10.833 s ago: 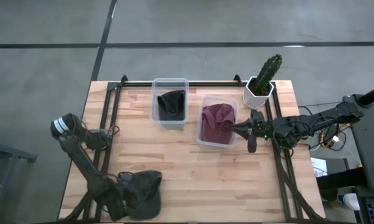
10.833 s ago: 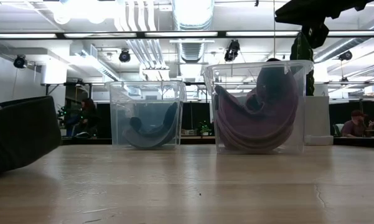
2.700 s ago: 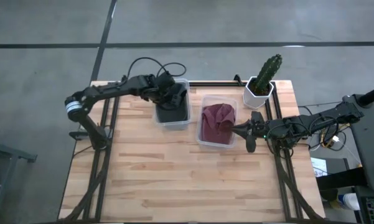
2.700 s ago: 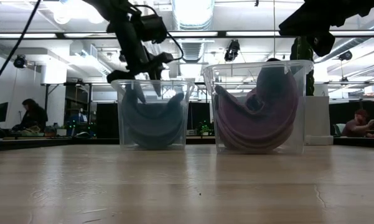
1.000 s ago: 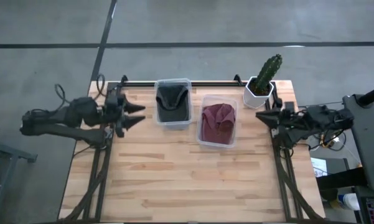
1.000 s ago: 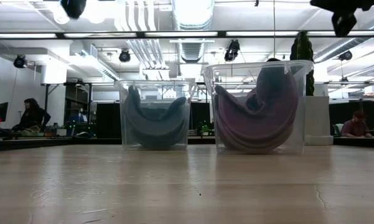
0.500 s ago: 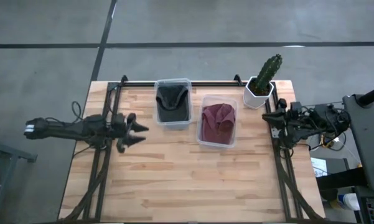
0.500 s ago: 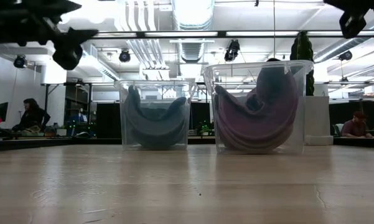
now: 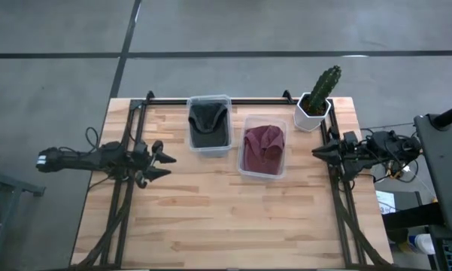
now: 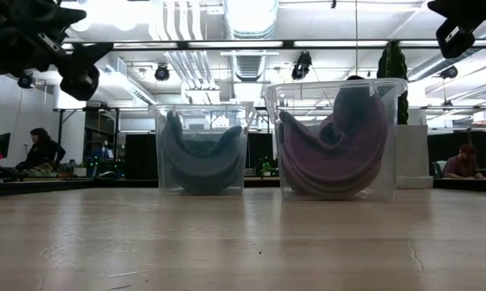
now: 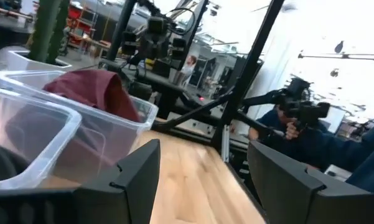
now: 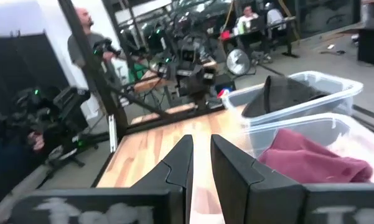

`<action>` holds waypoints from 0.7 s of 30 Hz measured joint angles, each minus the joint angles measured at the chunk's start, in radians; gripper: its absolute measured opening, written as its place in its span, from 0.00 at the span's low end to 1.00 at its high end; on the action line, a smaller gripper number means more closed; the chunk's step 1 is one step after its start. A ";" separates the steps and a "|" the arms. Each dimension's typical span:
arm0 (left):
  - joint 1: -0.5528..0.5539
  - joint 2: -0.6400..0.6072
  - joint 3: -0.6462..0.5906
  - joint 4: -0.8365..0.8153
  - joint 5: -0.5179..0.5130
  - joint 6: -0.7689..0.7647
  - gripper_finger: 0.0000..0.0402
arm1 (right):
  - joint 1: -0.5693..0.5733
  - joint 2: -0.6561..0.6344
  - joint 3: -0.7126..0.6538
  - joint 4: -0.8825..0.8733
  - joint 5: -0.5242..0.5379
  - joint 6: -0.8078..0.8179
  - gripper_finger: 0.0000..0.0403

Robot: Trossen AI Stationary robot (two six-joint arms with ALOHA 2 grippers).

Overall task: Pick & Place hat
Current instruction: Return to Home Position

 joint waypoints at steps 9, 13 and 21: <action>0.000 -0.025 -0.010 -0.084 -0.194 0.073 0.58 | 0.000 0.001 -0.073 0.071 -0.044 -0.018 0.13; 0.000 -0.025 -0.013 -0.083 -0.197 0.080 0.58 | 0.000 0.000 -0.173 0.221 -0.070 -0.034 0.13; 0.000 -0.025 -0.042 -0.086 -0.199 0.164 0.58 | 0.000 -0.001 -0.360 0.400 -0.116 0.016 0.13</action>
